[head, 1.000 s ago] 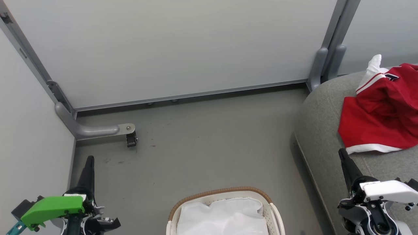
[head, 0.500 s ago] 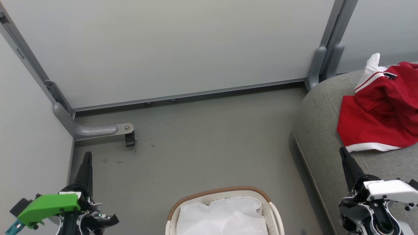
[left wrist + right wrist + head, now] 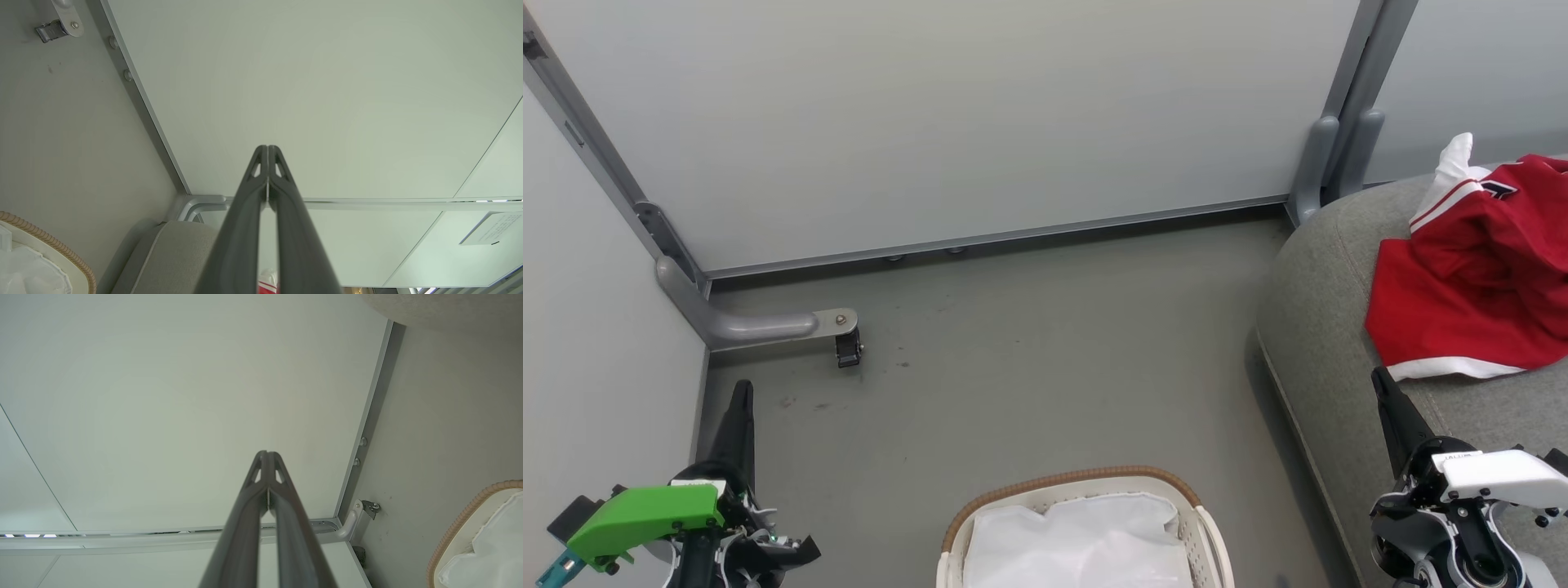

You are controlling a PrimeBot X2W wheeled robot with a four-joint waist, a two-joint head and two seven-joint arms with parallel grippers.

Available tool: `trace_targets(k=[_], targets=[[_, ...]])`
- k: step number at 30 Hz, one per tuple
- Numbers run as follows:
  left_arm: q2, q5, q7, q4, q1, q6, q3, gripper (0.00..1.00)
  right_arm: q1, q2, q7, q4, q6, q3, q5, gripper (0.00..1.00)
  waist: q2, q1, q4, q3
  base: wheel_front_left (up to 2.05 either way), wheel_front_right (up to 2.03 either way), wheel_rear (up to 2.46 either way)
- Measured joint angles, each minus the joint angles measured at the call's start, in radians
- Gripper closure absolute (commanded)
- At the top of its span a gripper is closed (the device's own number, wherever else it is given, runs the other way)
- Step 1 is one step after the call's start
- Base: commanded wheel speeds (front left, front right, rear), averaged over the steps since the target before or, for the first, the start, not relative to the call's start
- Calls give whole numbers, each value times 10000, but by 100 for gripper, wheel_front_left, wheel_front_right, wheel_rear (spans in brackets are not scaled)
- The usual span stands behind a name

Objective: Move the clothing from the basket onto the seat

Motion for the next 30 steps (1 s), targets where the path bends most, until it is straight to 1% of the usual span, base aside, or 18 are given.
trace_targets(k=[30], targets=[[0,0,0,0,0,0,0,100,-2,0,0,0,0,0,0,100,0,0,0,0,0,0,0]])
